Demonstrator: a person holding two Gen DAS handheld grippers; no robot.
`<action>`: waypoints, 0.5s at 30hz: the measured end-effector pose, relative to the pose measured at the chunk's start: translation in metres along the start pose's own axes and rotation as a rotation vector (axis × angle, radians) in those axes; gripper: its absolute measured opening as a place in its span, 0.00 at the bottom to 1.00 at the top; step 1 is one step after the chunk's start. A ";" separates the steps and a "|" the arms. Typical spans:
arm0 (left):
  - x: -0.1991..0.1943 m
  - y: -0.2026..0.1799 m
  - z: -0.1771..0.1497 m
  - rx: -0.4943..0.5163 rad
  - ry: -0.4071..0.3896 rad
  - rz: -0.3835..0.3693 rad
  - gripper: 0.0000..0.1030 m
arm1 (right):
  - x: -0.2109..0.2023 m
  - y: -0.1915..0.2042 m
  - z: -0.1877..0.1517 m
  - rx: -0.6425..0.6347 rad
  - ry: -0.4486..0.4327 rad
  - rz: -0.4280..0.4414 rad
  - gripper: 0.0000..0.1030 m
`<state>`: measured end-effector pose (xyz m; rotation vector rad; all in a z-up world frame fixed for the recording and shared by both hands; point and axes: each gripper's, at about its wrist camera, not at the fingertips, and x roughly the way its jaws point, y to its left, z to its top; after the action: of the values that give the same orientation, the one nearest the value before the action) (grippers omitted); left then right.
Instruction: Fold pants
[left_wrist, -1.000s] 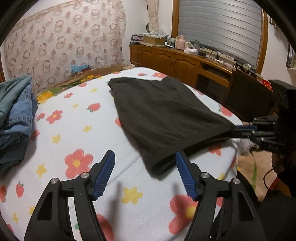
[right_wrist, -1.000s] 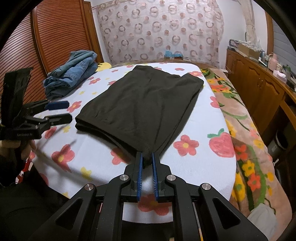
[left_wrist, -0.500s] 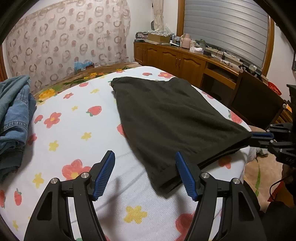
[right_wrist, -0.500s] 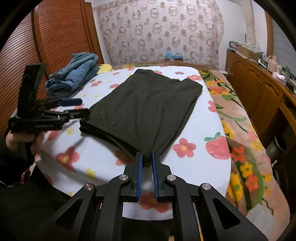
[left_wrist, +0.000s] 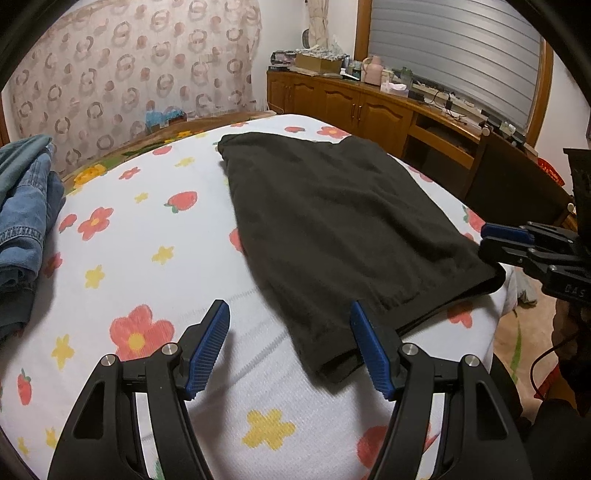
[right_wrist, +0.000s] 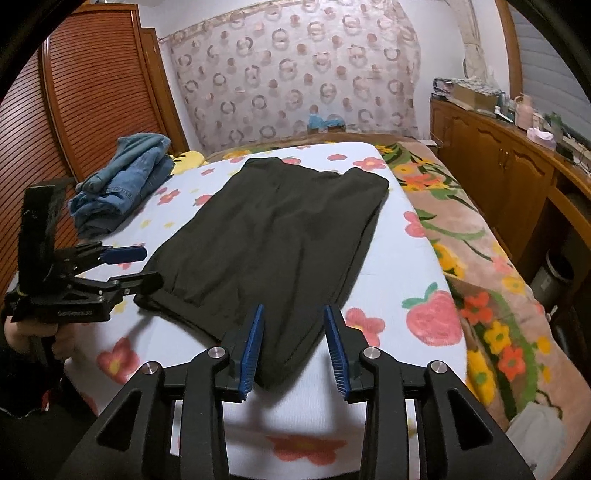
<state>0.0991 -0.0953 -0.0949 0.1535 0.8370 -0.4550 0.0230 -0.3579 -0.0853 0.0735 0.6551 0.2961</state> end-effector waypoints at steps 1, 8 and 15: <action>0.000 0.000 -0.001 -0.001 0.003 0.001 0.67 | 0.001 0.001 0.001 -0.001 0.000 0.002 0.34; 0.002 -0.001 -0.006 -0.002 0.011 -0.008 0.62 | 0.009 0.003 0.000 -0.011 0.025 -0.011 0.35; -0.002 -0.001 -0.011 -0.022 0.010 -0.053 0.51 | 0.015 0.003 -0.006 -0.020 0.071 -0.030 0.36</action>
<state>0.0896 -0.0924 -0.1004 0.1135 0.8573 -0.4951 0.0301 -0.3502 -0.0986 0.0346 0.7230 0.2773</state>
